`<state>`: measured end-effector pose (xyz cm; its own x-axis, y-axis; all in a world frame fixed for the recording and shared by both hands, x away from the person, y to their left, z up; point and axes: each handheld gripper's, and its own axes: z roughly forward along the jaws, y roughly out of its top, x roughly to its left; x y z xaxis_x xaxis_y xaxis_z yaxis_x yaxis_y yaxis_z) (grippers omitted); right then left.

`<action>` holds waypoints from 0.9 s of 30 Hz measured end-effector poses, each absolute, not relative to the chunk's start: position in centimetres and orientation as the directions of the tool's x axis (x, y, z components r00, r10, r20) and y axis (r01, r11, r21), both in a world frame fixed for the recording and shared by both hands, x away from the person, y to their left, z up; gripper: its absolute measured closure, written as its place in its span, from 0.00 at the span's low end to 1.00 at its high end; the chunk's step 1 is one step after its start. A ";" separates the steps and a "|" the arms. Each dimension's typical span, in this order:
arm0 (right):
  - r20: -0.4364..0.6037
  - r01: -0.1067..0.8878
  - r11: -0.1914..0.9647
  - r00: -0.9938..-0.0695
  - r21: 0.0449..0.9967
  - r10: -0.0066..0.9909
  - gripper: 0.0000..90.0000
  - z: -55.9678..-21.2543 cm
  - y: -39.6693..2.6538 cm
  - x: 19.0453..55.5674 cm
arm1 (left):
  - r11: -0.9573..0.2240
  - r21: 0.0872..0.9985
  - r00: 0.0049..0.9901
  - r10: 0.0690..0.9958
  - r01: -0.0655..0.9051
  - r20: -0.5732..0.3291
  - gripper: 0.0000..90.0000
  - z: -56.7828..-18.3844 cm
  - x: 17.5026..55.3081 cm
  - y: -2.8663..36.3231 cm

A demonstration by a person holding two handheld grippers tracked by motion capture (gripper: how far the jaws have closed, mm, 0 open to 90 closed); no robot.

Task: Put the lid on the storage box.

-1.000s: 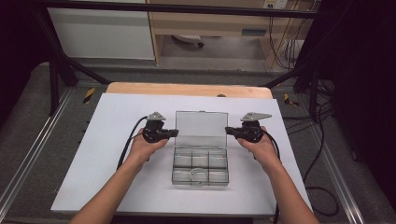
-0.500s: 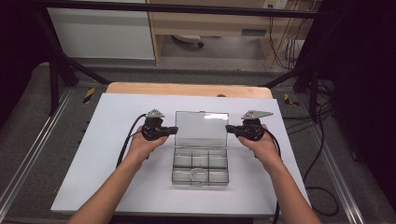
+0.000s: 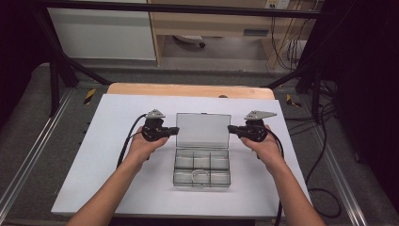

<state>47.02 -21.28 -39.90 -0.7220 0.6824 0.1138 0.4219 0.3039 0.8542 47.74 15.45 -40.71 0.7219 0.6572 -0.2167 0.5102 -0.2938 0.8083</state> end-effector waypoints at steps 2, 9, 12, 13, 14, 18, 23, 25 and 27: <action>0.115 0.422 0.303 -0.722 0.855 0.682 1.00 -39.8 -21.3 47.0 | -0.292 0.810 0.722 0.657 0.509 -0.217 1.00 -40.6 47.7 15.5; 0.114 0.418 0.302 -0.725 0.856 0.680 1.00 -39.4 -21.3 46.8 | -0.295 0.812 0.725 0.655 0.503 -0.211 1.00 -40.4 47.4 15.5; 0.114 0.415 0.302 -0.727 0.858 0.677 1.00 -39.3 -21.3 46.6 | -0.294 0.813 0.727 0.653 0.503 -0.214 1.00 -40.3 47.3 15.5; 0.113 0.414 0.302 -0.728 0.859 0.676 1.00 -39.2 -21.4 46.6 | -0.295 0.813 0.728 0.652 0.502 -0.212 1.00 -40.2 47.3 15.5; 0.116 0.415 0.298 -0.727 0.860 0.677 1.00 -39.2 -21.4 46.5 | -0.298 0.813 0.729 0.651 0.501 -0.211 1.00 -40.2 47.2 15.5; 0.117 0.415 0.299 -0.729 0.860 0.674 1.00 -39.0 -21.4 46.4 | -0.300 0.813 0.732 0.648 0.500 -0.211 1.00 -40.1 47.1 15.5; 0.114 0.410 0.298 -0.729 0.862 0.674 1.00 -38.9 -21.4 46.3 | -0.296 0.814 0.731 0.648 0.499 -0.212 1.00 -40.0 47.0 15.5; 0.119 0.412 0.294 -0.730 0.862 0.673 1.00 -38.8 -21.4 46.1 | -0.295 0.815 0.734 0.645 0.499 -0.216 1.00 -40.0 46.9 15.5; 0.124 0.414 0.289 -0.729 0.863 0.673 1.00 -38.7 -21.4 46.0 | -0.296 0.815 0.737 0.639 0.498 -0.219 1.00 -40.0 46.7 15.6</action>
